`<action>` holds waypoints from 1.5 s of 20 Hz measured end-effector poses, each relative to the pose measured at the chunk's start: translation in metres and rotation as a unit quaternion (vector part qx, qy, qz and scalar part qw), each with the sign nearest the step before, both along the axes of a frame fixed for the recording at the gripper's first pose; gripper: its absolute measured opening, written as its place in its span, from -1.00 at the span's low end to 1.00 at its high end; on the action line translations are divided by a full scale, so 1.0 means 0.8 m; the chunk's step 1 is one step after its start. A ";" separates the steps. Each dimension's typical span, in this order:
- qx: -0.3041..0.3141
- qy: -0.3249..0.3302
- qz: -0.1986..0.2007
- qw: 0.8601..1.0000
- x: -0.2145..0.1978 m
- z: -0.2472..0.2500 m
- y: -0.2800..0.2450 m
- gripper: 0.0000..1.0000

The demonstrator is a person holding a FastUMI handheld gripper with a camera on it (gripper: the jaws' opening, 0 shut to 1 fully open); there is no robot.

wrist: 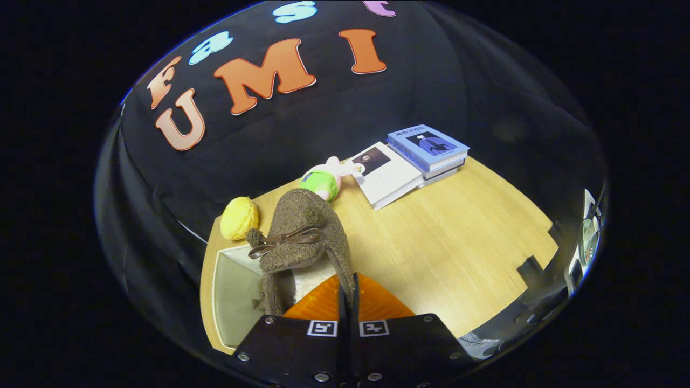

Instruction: Open the storage box then place both shoes into the box .Put the left shoe in first, then the right shoe, with the right side of both shoes facing outward in a uniform manner.

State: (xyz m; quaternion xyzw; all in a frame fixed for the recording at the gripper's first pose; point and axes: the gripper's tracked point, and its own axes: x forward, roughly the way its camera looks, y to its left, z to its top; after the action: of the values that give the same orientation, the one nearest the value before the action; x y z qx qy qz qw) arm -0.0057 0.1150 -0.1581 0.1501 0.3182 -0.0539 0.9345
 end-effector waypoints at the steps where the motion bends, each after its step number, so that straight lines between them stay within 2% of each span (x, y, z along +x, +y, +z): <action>1: 0.003 0.002 0.004 1.000 -0.002 -0.001 0.014 -0.99; 6: 0.003 0.012 0.028 1.000 -0.003 -0.014 0.074 -0.99; 10: 0.017 0.006 0.026 0.999 0.001 -0.011 0.100 -0.99; 14: -0.004 0.028 0.035 0.999 -0.004 -0.037 0.109 -0.99; 16: 0.006 0.042 0.031 0.999 -0.002 -0.054 0.116 -0.95; 17: 0.017 0.038 0.031 0.999 0.000 -0.051 0.121 -0.86; 20: 0.014 -0.005 0.039 0.999 0.008 -0.012 0.119 -0.14; 21: 0.003 -0.019 0.040 0.999 0.012 0.003 0.113 0.23; 23: -0.006 -0.045 0.040 0.998 0.015 0.033 0.103 0.61; 24: -0.009 -0.057 0.039 0.998 0.017 0.046 0.096 0.70; 25: -0.016 -0.068 0.037 0.997 0.019 0.062 0.087 0.89; 26: -0.026 -0.079 0.033 0.996 0.022 0.077 0.075 0.96; 30: -0.061 -0.133 0.022 0.989 0.024 0.148 0.036 0.97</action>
State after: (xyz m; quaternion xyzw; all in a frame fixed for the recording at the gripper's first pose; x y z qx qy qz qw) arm 0.0133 0.1437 -0.0397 0.0912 0.1908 -0.0321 0.9769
